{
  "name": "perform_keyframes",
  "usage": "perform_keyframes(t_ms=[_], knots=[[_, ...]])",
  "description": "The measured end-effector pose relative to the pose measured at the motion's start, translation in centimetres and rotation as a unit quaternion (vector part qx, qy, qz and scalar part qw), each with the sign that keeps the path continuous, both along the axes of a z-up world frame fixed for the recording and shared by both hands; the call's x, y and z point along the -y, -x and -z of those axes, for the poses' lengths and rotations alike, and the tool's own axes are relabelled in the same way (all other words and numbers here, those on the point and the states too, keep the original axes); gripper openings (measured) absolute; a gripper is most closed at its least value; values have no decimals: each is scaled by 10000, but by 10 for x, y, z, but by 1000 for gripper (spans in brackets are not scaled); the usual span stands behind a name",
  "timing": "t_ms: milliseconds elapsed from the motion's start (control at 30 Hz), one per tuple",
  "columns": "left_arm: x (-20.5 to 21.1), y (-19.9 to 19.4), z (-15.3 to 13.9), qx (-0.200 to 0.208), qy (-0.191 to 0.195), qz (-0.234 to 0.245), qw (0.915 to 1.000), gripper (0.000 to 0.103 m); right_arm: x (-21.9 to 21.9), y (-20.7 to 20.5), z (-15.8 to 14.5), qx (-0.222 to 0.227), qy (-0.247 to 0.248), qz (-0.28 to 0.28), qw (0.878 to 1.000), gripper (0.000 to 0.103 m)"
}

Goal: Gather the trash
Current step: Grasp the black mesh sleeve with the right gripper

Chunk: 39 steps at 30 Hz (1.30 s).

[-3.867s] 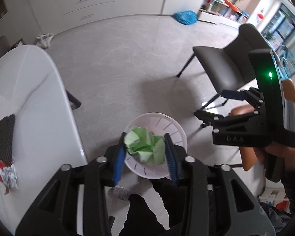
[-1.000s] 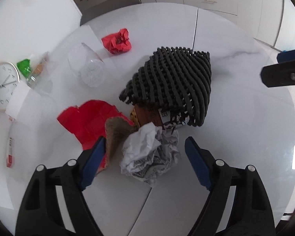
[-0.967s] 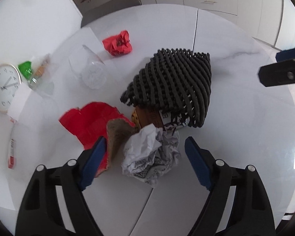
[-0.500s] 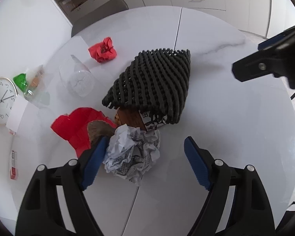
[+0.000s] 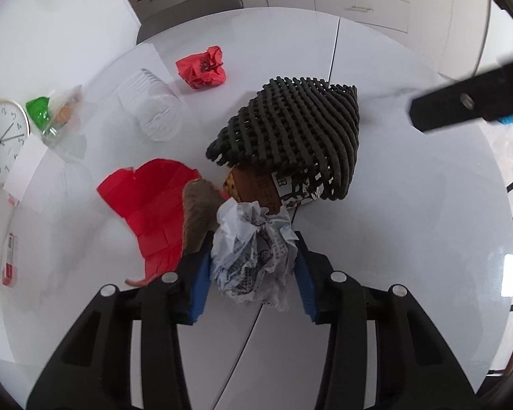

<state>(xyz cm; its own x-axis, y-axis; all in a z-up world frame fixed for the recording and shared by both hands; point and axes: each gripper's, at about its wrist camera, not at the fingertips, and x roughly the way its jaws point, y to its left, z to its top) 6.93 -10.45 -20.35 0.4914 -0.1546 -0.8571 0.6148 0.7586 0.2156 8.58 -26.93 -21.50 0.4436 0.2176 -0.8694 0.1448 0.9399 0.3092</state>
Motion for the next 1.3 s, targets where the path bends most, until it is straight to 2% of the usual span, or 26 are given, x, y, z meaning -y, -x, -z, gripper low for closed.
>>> perform_keyframes(t_ms=[100,233,400,433,467,533,633,667,900,1000,1033,1100,1133,1167,1300], knots=[[-7,5,-7,-38,118,-95,9999,42,-3,-12,1,9,-467,66,9989,85],[-16,14,-20,-58,282,-199,9994,42,-10,-31,13,-209,-1080,346,9933,72],[-30,20,-34,-41,418,-342,9985,42,-12,-46,33,-600,-1856,989,9758,56],[-32,21,-35,-58,447,-364,9983,43,-13,-48,35,-632,-1905,1046,9740,47],[-35,21,-37,-79,486,-390,9980,42,-13,-49,36,-657,-1927,1093,9729,33],[-41,21,-40,-99,533,-405,9977,43,-14,-51,40,-705,-2001,1212,9697,18],[-47,21,-44,-20,511,-372,9980,42,-14,-48,36,-580,-2034,1343,9681,10],[-48,22,-45,0,517,-366,9980,42,-15,-46,32,-482,-2030,1337,9688,1],[-56,28,-59,125,622,-324,9975,43,-20,-31,-3,17,-1522,1187,9812,1],[-57,35,-65,204,629,-270,9974,43,-18,-26,-3,18,-1610,1277,9787,2],[-58,37,-66,212,638,-275,9974,43,-18,-25,1,-38,-1696,1251,9775,7],[-59,38,-67,173,677,-317,9970,43,-17,-26,11,-182,-1980,1309,9712,33],[-61,39,-68,129,711,-346,9968,43,-18,-29,17,-233,-2026,1412,9688,54],[-62,40,-68,102,736,-371,9965,43,-17,-29,20,-267,-1997,1490,9681,56],[-68,43,-70,94,739,-382,9965,43,-16,-46,39,-469,-2051,1779,9613,56]])
